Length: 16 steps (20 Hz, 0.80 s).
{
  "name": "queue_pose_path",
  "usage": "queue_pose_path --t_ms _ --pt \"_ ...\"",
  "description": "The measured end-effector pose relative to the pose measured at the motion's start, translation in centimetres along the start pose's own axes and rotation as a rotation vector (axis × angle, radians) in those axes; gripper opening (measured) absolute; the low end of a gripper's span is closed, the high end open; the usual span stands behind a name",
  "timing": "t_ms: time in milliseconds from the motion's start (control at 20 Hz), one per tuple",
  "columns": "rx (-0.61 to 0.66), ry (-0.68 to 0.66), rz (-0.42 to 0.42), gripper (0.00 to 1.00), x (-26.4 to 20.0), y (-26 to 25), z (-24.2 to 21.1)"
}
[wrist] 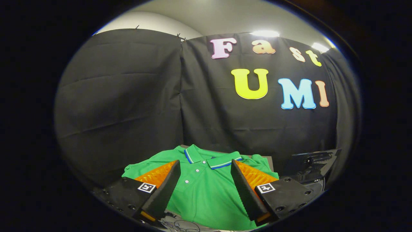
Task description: Put the clothes into the washing machine and then close the washing machine lid.
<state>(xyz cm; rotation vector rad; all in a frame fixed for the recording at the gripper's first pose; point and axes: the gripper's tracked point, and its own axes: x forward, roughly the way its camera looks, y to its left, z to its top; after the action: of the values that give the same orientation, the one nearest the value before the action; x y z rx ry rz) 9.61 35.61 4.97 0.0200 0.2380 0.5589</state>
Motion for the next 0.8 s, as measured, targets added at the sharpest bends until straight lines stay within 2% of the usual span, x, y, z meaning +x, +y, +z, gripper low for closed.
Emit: queue_pose_path --t_ms 450,800 --pt "0.066 0.225 0.026 0.96 5.0 2.3 -3.7" --pt "0.059 0.317 0.015 0.96 6.8 2.9 -6.1"
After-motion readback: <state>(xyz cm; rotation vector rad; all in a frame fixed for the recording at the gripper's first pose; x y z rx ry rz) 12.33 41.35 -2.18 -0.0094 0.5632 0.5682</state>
